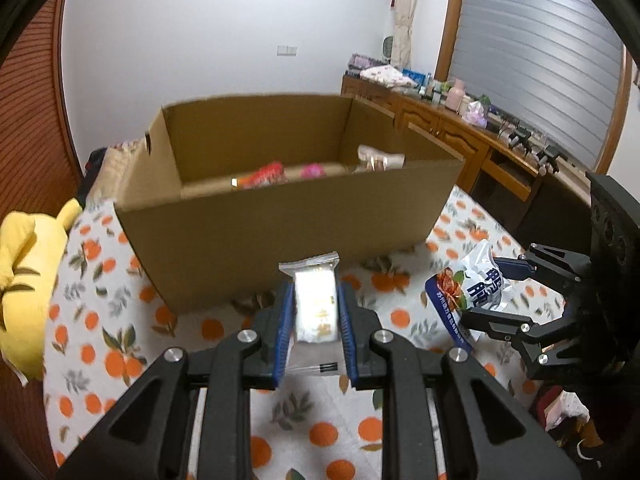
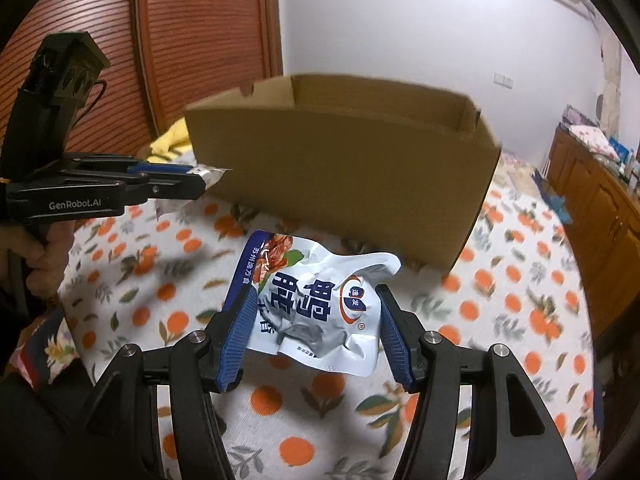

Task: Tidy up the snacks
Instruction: 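Carry both packets over the box and open both tools to drop them inside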

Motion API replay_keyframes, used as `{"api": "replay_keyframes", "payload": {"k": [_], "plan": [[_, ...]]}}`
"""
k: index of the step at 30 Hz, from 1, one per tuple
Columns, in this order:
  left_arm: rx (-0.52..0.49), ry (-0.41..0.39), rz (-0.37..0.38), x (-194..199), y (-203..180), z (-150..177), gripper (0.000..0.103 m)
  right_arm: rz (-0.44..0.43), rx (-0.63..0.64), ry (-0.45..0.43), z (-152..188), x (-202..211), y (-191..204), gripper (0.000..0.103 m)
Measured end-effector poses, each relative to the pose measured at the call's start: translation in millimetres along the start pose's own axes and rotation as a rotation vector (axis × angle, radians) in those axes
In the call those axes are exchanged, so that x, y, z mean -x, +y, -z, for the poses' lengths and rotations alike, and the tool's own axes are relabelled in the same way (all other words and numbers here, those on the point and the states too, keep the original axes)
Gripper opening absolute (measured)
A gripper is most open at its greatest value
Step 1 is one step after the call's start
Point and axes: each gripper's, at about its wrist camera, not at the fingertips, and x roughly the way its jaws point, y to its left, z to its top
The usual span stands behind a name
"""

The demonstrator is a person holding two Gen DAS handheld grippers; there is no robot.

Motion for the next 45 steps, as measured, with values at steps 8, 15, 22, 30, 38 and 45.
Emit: {"api": "replay_keyframes", "payload": {"k": [8, 15, 22, 30, 38, 45], "plan": [[-0.013, -0.049, -0.011, 11, 10, -39, 0.020, 0.019, 0.021, -0.083, -36, 19, -15, 0.060], [-0.023, -0.087, -0.027, 11, 21, -67, 0.020, 0.038, 0.023, -0.138, -61, 27, -28, 0.061], [-0.044, -0.064, -0.057, -18, 33, -87, 0.020, 0.059, 0.048, -0.153, -82, 19, -37, 0.061], [-0.047, -0.033, -0.076, -49, 47, -100, 0.020, 0.071, 0.081, -0.144, -103, -4, -42, 0.061], [-0.035, -0.023, -0.100, -69, 54, -110, 0.031, 0.029, 0.077, -0.122, -124, -34, -47, 0.061], [-0.009, -0.041, -0.120, -69, 63, -119, 0.049, -0.010, 0.058, -0.081, -141, -61, -51, 0.061]]}}
